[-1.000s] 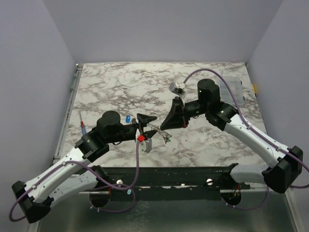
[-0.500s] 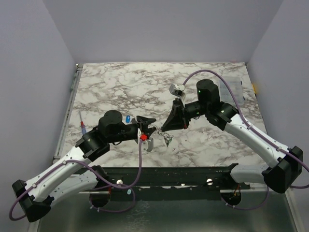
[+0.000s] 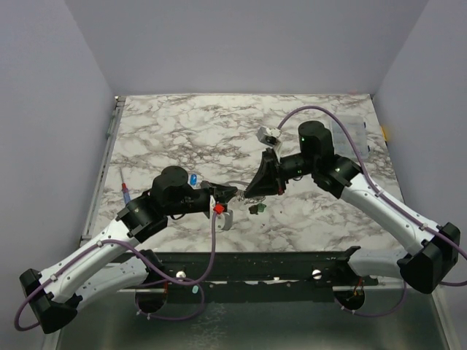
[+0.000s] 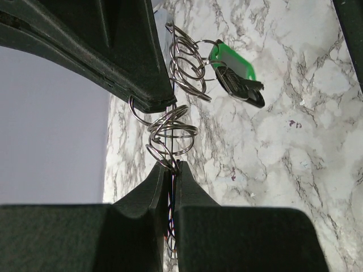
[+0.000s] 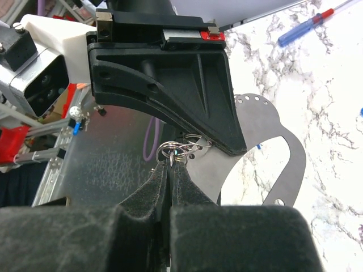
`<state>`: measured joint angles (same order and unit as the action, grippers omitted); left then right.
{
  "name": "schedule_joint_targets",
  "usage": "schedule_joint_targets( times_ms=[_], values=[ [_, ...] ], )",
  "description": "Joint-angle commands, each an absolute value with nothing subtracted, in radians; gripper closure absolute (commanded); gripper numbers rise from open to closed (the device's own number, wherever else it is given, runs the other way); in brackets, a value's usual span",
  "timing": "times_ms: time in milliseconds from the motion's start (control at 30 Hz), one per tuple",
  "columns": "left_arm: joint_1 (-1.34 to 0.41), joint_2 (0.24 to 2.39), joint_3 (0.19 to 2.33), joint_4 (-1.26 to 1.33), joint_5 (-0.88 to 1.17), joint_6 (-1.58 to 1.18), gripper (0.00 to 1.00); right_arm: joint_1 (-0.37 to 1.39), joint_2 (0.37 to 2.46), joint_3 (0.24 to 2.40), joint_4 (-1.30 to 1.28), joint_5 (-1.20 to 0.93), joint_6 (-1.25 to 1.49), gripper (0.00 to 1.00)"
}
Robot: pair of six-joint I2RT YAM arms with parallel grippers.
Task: Put the keys on the keyring
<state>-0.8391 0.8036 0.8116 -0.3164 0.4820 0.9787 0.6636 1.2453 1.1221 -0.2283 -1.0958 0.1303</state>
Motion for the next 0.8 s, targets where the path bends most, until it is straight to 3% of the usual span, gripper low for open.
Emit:
schedule_joint_targets(
  times_ms=[0, 100, 133, 233, 333, 567, 767],
  values=[
    [-0.843, 0.782, 0.820, -0.307, 0.487, 0.990, 1.00, 0.662, 1.193, 1.093, -0.217, -0.966, 0.114, 0.99],
    [-0.845, 0.775, 0.818, -0.304, 0.462, 0.984, 1.00, 0.662, 1.174, 1.083, -0.247, -0.857, 0.104, 0.99],
    [-0.844, 0.773, 0.818, -0.303, 0.448, 0.980, 1.00, 0.662, 1.169, 1.086, -0.268, -0.803, 0.099, 0.90],
    [-0.843, 0.775, 0.822, -0.298, 0.382, 0.960, 1.00, 0.662, 1.149, 1.097, -0.312, -0.639, 0.094, 0.53],
    [-0.843, 0.789, 0.813, -0.280, 0.321, 0.938, 1.00, 0.663, 1.107, 1.111, -0.296, -0.571, 0.114, 0.35],
    [-0.840, 0.870, 0.814, -0.246, 0.240, 0.838, 1.00, 0.666, 1.128, 1.126, -0.192, -0.774, 0.165, 0.29],
    [-0.791, 0.946, 0.839, -0.212, 0.213, 0.733, 1.00, 0.749, 1.162, 1.080, -0.113, -0.585, 0.201, 0.41]
  ],
)
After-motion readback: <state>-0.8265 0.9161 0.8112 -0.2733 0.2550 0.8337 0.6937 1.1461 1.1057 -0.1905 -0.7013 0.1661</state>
